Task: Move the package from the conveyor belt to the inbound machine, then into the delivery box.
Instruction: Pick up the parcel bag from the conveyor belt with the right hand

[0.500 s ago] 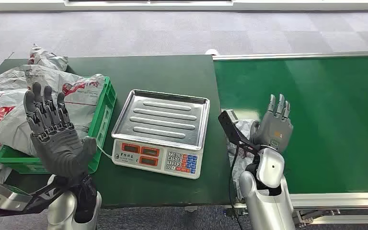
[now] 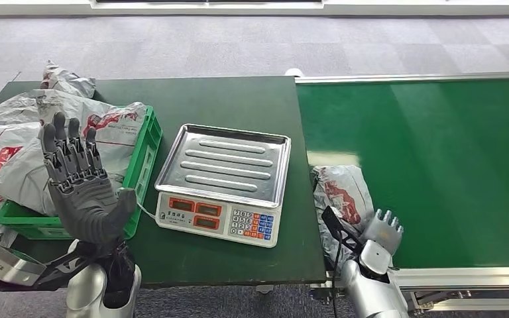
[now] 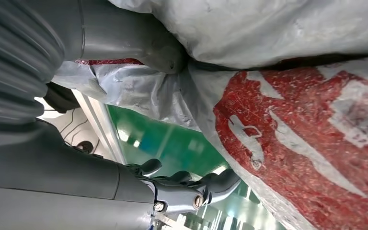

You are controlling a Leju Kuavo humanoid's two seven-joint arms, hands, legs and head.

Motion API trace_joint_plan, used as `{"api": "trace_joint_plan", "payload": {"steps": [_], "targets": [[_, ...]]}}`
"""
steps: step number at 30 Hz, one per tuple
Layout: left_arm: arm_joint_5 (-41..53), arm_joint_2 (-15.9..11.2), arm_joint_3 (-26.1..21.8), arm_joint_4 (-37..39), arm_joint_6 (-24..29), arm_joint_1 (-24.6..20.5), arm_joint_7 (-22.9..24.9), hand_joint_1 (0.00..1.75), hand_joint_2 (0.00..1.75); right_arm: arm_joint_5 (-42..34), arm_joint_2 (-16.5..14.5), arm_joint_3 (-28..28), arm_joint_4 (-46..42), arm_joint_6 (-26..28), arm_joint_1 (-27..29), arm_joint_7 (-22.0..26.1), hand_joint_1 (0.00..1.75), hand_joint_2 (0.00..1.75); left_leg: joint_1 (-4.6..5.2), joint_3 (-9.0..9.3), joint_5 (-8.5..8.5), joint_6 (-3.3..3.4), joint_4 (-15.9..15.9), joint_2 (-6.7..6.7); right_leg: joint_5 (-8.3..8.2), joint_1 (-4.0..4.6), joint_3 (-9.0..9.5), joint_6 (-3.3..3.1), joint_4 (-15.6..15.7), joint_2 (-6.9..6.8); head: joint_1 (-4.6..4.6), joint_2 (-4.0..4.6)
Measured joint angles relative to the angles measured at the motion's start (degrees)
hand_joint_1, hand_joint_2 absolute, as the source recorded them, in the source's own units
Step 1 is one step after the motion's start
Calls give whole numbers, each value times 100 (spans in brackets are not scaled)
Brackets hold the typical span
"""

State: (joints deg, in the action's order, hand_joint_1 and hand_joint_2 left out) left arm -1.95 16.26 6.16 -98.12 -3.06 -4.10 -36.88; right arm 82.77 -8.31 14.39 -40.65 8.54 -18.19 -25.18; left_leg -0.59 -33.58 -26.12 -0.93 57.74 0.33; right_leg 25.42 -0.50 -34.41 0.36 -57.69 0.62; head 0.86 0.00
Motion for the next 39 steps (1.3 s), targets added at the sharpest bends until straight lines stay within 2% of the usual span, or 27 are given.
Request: {"api": "trace_joint_plan", "payload": {"steps": [11,13,15,18,20,24,27,31,39], "targets": [[-4,0,1,-3,19,1,10,0,175,87,52,123,730,-19,-424,-37,0,175,3,31,8,29,6,5,-6,-18,47,31,13,-7,-1,0],[-3,0,1,-4,28,2,7,0,175,42,56,149,867,-75,-513,137,0,175,3,32,9,32,6,5,-10,-17,55,36,18,-7,-1,0],[14,-1,0,-4,41,4,-39,0,175,-203,58,199,1025,-243,-620,821,0,175,0,35,8,34,6,-1,-19,-13,66,37,26,0,-1,0],[59,-8,-10,-1,55,8,-203,0,175,-848,68,285,1227,-634,-754,2849,0,175,-9,16,-13,29,6,-62,-36,-3,71,29,37,67,-4,0],[71,-11,-15,8,48,7,-278,0,175,-1135,21,299,1303,-785,-780,3869,0,175,-5,16,-24,28,6,-107,-44,-2,63,30,39,113,-1,0],[87,-12,-25,15,-6,7,-323,0,175,-1661,-35,250,1332,-1025,-763,5069,0,175,-21,8,-20,9,6,-131,-61,2,38,6,34,138,-2,0],[96,-13,-28,15,-15,3,-331,0,175,-1988,-42,95,1266,-1132,-710,5451,1,175,-33,4,-28,-13,2,-184,-70,9,5,-12,25,194,-1,0],[101,-13,-28,25,-15,-18,-333,0,175,-2212,-44,-102,1203,-1130,-667,5484,175,175,-39,10,-36,-23,-17,-221,-59,13,-23,-35,14,235,1,0],[106,-13,-28,106,-61,-121,-333,0,175,-2694,-31,-494,1140,-845,-616,5352,175,175,-57,29,-34,-44,-57,-227,-42,31,-32,-89,10,239,1,0]]}}
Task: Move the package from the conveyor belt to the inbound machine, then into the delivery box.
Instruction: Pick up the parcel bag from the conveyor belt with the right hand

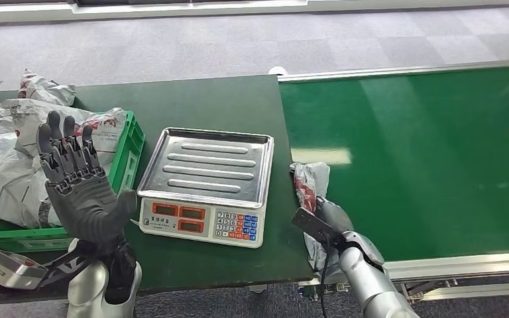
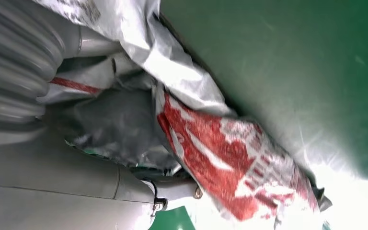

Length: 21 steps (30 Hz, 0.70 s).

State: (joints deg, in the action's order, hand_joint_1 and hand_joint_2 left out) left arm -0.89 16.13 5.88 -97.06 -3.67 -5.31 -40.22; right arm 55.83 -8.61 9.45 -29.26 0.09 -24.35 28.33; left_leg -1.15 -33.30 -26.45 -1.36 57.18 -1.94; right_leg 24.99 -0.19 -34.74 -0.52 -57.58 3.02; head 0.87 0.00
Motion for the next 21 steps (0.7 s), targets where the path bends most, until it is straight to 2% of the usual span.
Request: {"api": "trace_joint_plan", "payload": {"steps": [6,15,21], "targets": [[12,0,0,37,-44,-18,0,0,175,-75,10,-167,-74,76,21,-64,175,175,-14,4,3,-29,-8,0,5,14,-1,-16,-5,0,-2,0],[13,0,0,63,-44,-34,0,0,175,-81,13,-227,-105,92,34,-69,175,175,-20,6,-2,-39,-8,0,10,20,-2,-28,-11,0,-2,0],[19,0,0,67,-42,-40,0,0,175,-188,13,-359,-339,359,186,-273,175,175,-22,1,2,-48,-10,5,11,21,-3,-29,-12,-9,-1,0]]}}
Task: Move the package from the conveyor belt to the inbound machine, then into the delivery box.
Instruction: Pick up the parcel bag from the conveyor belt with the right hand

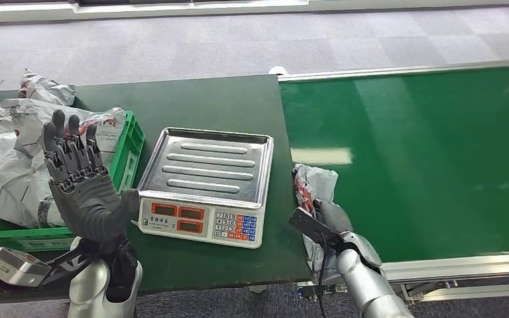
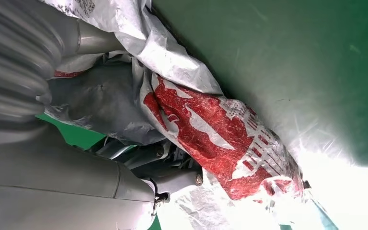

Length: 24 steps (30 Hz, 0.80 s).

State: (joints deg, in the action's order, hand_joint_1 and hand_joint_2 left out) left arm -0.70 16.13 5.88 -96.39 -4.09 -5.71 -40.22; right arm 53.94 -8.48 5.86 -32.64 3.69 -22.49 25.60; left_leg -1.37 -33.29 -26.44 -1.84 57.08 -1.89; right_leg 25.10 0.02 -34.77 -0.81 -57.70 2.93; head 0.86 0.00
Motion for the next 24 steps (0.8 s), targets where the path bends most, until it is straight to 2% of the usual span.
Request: {"api": "trace_joint_plan", "payload": {"steps": [3,6,10,12,14,18,24], "targets": [[4,-1,0,-2,16,4,-1,0,175,-16,0,-99,-307,229,168,-95,175,175,0,-7,2,-4,0,7,0,0,-1,0,-1,-10,-1,0],[5,-4,0,-25,71,36,-2,0,175,-146,-44,-174,-962,720,473,-83,175,175,1,-15,3,-5,1,18,0,-2,-6,0,-2,-22,0,0],[-2,-4,0,-54,161,81,-4,0,175,-398,-289,-293,-2689,2081,959,42,175,175,2,11,17,-14,2,82,13,-3,-10,-3,-2,-82,1,0],[-16,-4,2,-52,226,91,-4,0,175,-240,-404,-360,-3633,2839,1147,-10,175,175,3,5,26,-20,3,133,23,-3,-4,0,-2,-133,1,0],[-44,-5,14,-47,297,102,-4,0,175,96,-535,-413,-4478,3368,1277,-52,175,175,5,0,28,-21,4,158,28,-4,3,3,-2,-161,0,0],[-74,-6,73,-10,372,104,-2,0,175,632,-856,-433,-5757,3627,1416,113,175,175,14,-1,25,-17,10,165,31,-13,8,8,-2,-170,1,0],[-132,-4,160,49,419,96,-2,0,175,687,-999,-427,-6651,3638,1465,275,175,175,22,-2,25,-7,20,171,27,-21,19,16,-1,-180,-1,0]]}}
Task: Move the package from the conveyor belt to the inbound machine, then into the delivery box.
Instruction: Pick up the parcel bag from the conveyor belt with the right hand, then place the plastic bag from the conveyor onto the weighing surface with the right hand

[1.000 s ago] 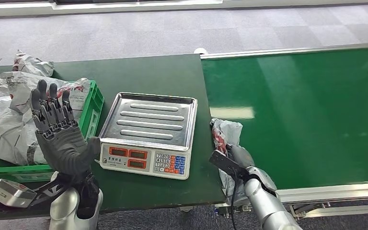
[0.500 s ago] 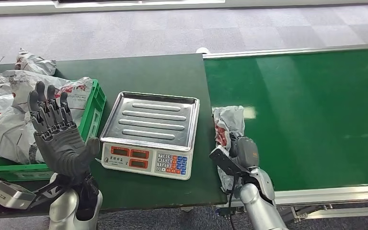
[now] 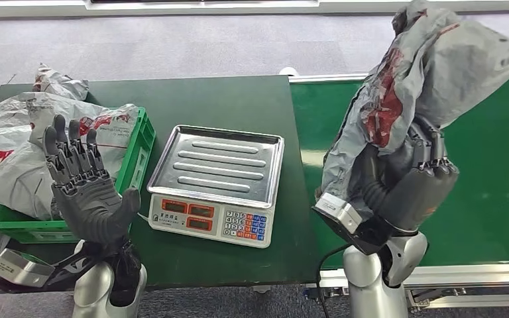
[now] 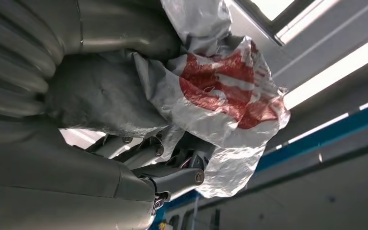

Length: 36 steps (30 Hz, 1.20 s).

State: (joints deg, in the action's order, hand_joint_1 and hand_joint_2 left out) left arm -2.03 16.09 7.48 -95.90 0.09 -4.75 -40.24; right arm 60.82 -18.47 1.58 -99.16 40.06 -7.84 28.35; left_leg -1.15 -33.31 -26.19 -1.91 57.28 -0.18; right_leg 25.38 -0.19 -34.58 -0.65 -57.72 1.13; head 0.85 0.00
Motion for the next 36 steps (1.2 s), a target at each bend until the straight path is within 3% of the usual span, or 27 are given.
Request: {"api": "trace_joint_plan", "payload": {"steps": [6,11,16,20,26,30,34,36], "targets": [[-47,2,54,80,-22,-66,0,0,175,-271,-9,-197,130,-127,-163,-2,175,175,5,-39,2,8,-2,-2,-5,-5,6,7,0,0,1,0],[-231,49,134,332,-121,-356,4,0,175,-724,-75,-973,2054,-355,-1544,-599,175,175,4,-27,34,12,-2,-15,-28,-4,-12,10,0,15,2,0],[-239,68,150,444,-112,-438,4,0,175,-1068,-192,-1345,3926,-230,-2645,-777,175,175,4,-26,69,9,-1,35,-40,-3,-16,12,-3,-20,2,0],[-238,68,150,479,-105,-454,3,0,175,-1129,-231,-1476,4730,-178,-3022,-781,175,175,6,-31,68,10,-1,39,-39,-6,-18,13,-3,-21,1,0],[-238,68,150,485,-106,-455,2,0,175,-1358,-248,-1636,5270,-159,-3232,-792,171,175,10,-37,65,13,0,46,-39,-10,-21,14,-2,-27,2,0],[-238,66,148,472,-122,-452,0,0,175,-1513,-249,-1764,5517,-124,-3286,-864,0,175,10,-37,65,13,0,46,-39,-9,-22,14,-2,-28,2,0],[-225,66,146,473,-190,-451,1,0,175,-1658,-249,-1802,5805,-565,-3358,-934,0,0,10,-36,65,13,0,45,-39,-9,-23,14,-2,-28,2,0],[-210,65,141,479,-246,-451,2,0,175,-1779,-249,-1802,5944,-1089,-3383,-849,0,0,10,-36,65,13,0,46,-39,-9,-23,14,-2,-28,2,0]]}}
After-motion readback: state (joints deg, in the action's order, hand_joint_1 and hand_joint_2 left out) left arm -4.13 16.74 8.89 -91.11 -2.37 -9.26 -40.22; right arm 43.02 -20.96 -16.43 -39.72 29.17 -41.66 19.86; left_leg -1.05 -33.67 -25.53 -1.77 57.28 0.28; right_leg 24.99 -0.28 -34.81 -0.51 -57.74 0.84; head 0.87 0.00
